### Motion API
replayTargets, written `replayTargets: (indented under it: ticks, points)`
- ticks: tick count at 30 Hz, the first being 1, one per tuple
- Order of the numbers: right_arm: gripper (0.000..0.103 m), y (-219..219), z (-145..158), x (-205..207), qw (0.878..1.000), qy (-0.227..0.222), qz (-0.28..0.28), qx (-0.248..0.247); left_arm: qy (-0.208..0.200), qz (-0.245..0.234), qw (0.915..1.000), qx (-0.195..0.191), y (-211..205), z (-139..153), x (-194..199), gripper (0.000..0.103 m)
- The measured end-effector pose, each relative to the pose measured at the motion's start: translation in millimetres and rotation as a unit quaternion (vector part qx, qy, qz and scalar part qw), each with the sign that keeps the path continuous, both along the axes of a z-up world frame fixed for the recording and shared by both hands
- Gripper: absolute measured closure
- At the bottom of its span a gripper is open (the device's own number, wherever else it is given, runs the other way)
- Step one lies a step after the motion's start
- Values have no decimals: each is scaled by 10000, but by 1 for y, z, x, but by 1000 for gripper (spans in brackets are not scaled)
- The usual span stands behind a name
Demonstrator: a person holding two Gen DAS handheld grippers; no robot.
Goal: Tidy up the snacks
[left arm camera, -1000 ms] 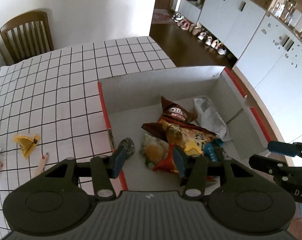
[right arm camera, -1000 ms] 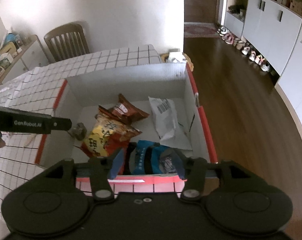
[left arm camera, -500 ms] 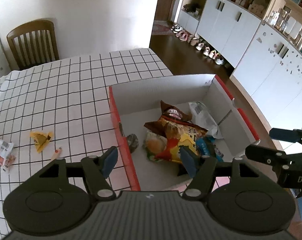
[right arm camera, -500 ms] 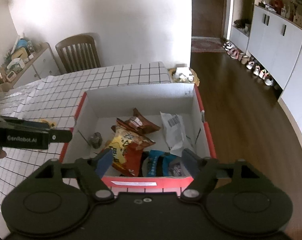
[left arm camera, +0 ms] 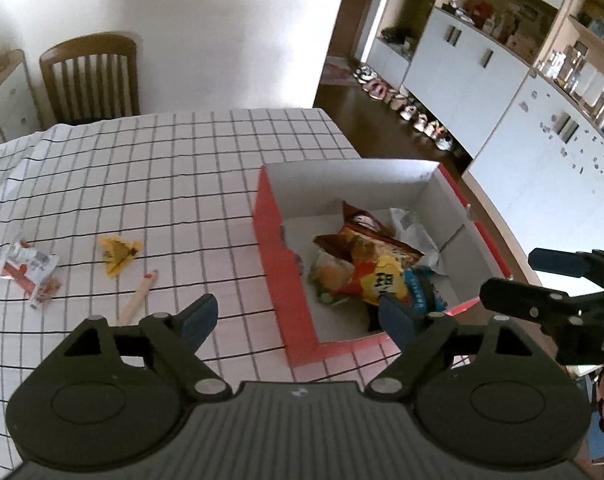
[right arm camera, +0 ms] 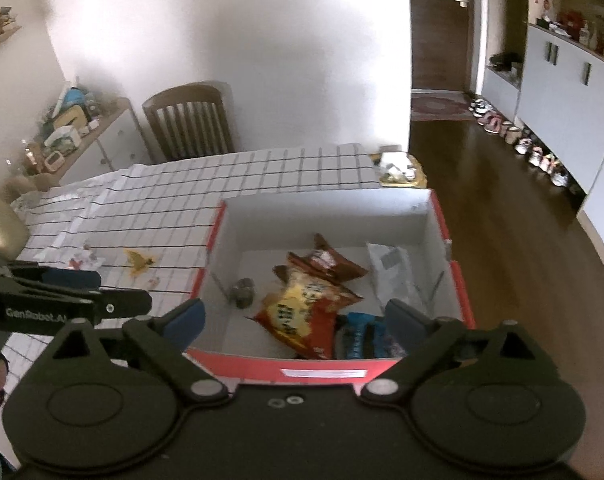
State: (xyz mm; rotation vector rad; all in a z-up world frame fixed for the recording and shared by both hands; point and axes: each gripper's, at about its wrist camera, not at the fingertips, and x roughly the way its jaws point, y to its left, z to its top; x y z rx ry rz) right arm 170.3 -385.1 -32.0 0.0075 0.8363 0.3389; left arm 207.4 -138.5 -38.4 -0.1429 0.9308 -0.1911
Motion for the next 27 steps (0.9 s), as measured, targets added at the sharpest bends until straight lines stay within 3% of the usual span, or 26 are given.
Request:
replayTargets:
  ticks: [11,15,22,27]
  points:
    - [5,53,-2,-12,9992,41,384,-53,51,516,9984,-228,72,-10,0,14]
    - [5,76,-5,-14,9990,108,436,-82,133,911,9951,-368,117,-16,6,14]
    - [5,129,-15,-16,9983,255,491,-161,220,1648,9857,-258,203,-26,18,14]
    - [5,168,-23,-12,9978,395,482,-225,309,1879,9812,-307,255,-35,29,14]
